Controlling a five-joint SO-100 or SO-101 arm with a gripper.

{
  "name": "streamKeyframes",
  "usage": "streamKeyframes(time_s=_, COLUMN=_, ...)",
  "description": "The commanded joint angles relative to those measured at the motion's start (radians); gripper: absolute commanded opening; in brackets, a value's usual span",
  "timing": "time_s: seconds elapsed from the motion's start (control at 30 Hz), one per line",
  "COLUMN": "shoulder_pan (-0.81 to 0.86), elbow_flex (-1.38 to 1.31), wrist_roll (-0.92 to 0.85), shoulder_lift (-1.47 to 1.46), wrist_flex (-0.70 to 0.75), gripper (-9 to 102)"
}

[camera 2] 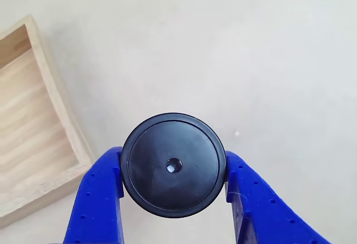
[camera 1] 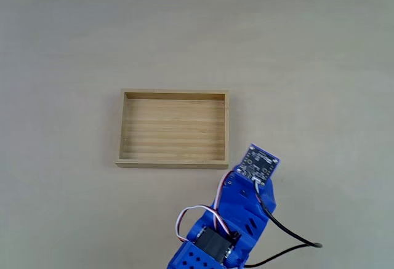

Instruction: Place the black cylinder in the wooden box then return to rest.

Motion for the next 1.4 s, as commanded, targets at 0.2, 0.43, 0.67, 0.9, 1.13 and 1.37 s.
streamKeyframes(time_s=0.2, shoulder_pan=-0.143, elbow_flex=-0.215, wrist_roll=-0.029, shoulder_lift=-0.084, wrist_flex=0.087, gripper=20)
streamKeyframes(time_s=0.43, shoulder_pan=-0.287, elbow_flex=-0.433, wrist_roll=-0.117, shoulder_lift=-0.018, wrist_flex=0.258, gripper=20)
streamKeyframes(time_s=0.67, shoulder_pan=-0.367, elbow_flex=-0.489, wrist_roll=-0.100, shoulder_lift=0.055, wrist_flex=0.259, gripper=20)
streamKeyframes(time_s=0.9, shoulder_pan=-0.460, elbow_flex=-0.488, wrist_roll=-0.098, shoulder_lift=0.138, wrist_flex=0.259, gripper=20)
streamKeyframes(time_s=1.13, shoulder_pan=-0.503, elbow_flex=-0.480, wrist_roll=-0.067, shoulder_lift=0.215, wrist_flex=0.225, gripper=20)
streamKeyframes(time_s=1.37, shoulder_pan=-0.503, elbow_flex=-0.462, wrist_roll=-0.005, shoulder_lift=0.285, wrist_flex=0.143, gripper=20)
